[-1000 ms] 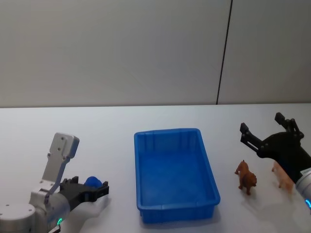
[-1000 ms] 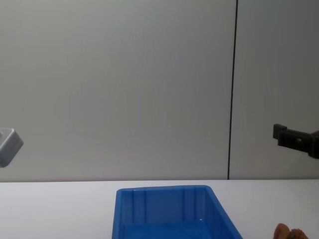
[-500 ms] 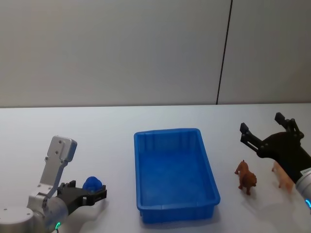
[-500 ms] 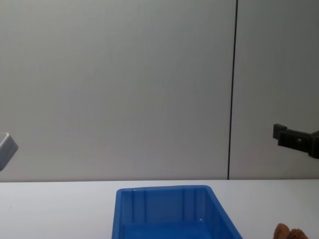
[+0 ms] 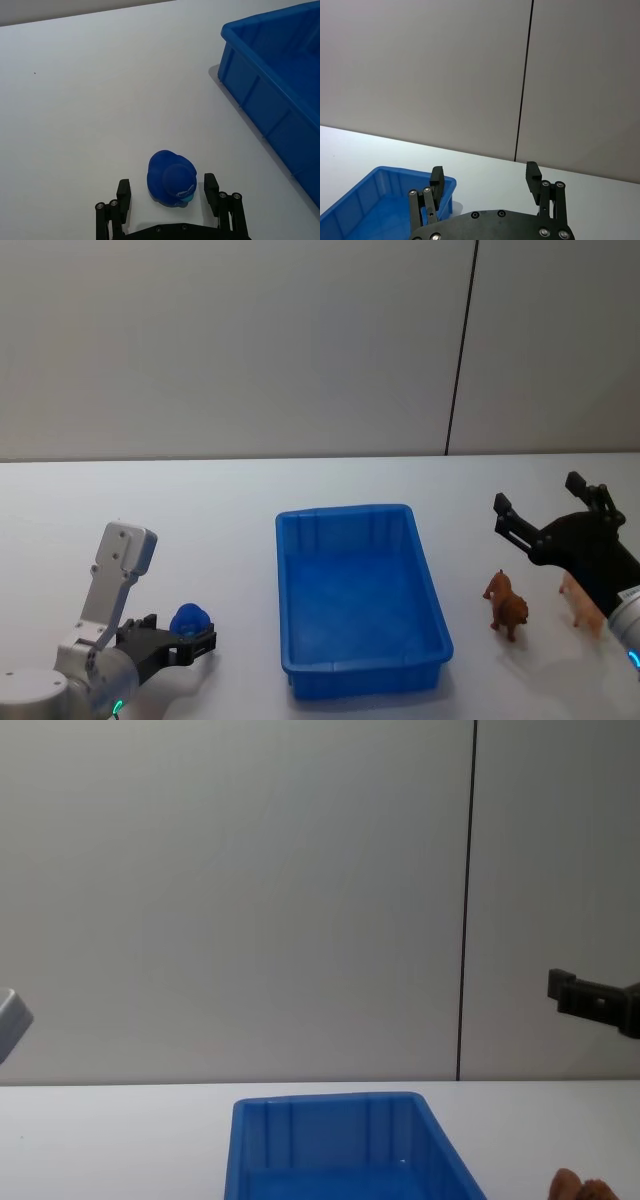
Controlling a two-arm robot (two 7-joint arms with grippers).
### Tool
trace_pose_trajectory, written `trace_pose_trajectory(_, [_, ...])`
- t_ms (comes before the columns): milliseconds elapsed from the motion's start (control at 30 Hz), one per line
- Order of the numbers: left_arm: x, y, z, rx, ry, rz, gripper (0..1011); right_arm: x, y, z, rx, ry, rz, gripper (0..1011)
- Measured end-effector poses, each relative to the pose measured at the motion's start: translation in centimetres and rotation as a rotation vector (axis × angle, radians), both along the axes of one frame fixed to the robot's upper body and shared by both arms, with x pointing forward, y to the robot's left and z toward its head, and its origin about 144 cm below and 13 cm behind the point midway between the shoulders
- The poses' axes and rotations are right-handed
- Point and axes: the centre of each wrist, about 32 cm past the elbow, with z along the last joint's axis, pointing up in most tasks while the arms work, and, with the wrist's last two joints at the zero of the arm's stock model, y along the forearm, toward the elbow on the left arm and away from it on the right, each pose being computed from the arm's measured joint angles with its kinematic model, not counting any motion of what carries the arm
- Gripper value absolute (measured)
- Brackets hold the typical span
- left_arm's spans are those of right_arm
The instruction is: Pick up the two dolls from the table and place them into the box.
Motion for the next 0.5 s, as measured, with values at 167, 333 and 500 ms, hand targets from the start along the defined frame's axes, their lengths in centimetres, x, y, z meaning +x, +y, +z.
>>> trace_pose_trajectory(167, [-0.03,0.01,-0.01,0.0,0.001,0.001,818,0.0,0.0,0.0,0.0,0.0,0.0,1001])
trace_pose_trajectory(333, [-0.05,0.01,-0.01,0.0,0.002,0.001,689,0.0,0.0,0.0,0.0,0.0,0.0,1001])
trace_pose_trajectory(500, [-0.06,0.02,0.0,0.001,0.002,0.001,511,0.0,0.0,0.0,0.0,0.0,0.0,1001])
